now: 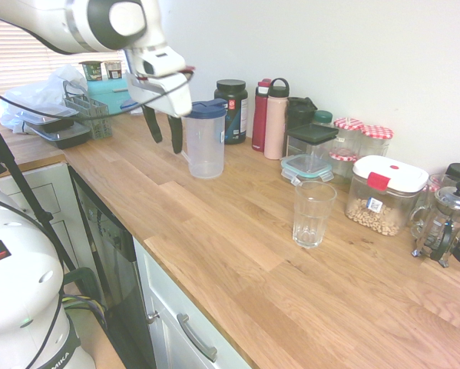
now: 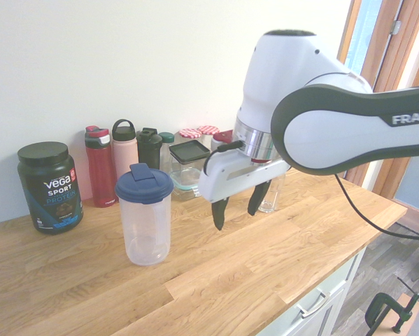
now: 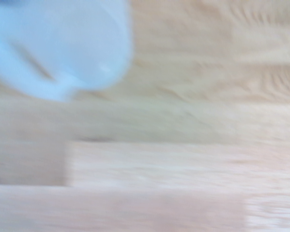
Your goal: Pour me some water
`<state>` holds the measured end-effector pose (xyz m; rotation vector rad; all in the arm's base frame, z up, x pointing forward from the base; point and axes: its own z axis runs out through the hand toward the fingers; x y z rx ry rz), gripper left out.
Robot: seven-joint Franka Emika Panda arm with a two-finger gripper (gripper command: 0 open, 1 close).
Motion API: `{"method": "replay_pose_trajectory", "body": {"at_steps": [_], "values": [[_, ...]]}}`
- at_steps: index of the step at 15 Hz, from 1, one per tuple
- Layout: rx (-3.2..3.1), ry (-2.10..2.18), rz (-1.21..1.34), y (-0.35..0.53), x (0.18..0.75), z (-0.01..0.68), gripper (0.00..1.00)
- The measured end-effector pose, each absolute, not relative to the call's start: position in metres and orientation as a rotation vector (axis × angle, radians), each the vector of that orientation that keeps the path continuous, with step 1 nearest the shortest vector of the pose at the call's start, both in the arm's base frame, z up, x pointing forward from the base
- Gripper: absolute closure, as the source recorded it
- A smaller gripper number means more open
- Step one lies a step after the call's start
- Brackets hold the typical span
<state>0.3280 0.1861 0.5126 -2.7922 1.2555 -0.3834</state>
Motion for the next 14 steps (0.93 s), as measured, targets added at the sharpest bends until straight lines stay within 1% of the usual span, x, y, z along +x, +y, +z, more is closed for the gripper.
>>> {"method": "replay_pose_trajectory", "body": {"at_steps": [3, 5, 8, 9, 14], "values": [[-2.751, 1.222, -0.455, 0.243, 0.331, 0.535, 0.0], [-2.743, 1.215, -0.469, 0.263, 0.356, 0.533, 0.0], [-2.746, 1.237, -0.479, 0.275, 0.402, 0.501, 0.0], [-2.745, 1.239, -0.487, 0.278, 0.413, 0.49, 1.0], [-2.706, 1.275, -0.553, 0.279, 0.438, 0.46, 1.0]]}}
